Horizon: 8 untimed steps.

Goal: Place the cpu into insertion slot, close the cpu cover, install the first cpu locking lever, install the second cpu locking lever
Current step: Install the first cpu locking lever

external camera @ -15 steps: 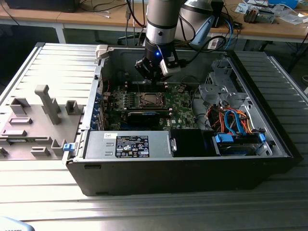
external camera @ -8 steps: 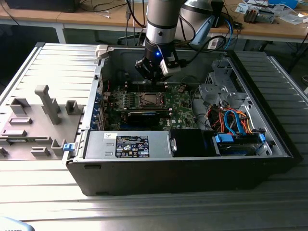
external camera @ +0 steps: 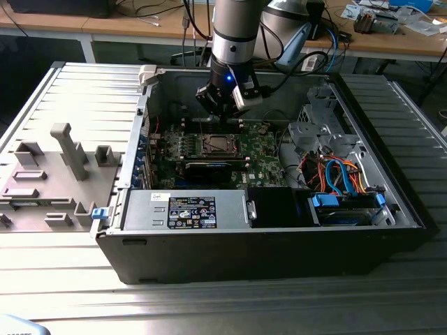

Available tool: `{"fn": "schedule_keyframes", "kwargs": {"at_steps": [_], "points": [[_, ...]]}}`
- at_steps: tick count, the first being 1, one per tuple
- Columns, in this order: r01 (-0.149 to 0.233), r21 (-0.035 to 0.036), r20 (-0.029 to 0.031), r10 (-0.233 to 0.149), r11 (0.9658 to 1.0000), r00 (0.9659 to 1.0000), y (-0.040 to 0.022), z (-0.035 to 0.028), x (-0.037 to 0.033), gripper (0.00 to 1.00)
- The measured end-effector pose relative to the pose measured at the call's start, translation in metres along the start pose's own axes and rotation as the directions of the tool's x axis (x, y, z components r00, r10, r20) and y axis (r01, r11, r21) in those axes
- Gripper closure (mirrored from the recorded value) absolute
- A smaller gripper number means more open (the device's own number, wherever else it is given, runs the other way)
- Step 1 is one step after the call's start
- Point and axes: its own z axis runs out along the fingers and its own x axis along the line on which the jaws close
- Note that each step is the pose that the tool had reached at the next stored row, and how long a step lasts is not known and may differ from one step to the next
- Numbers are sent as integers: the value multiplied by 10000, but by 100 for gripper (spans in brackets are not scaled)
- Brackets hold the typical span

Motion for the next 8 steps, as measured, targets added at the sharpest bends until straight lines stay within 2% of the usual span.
{"fn": "schedule_keyframes", "kwargs": {"at_steps": [8], "points": [[68,2,-3,-68,10000,10000,0,0,0,89]]}}
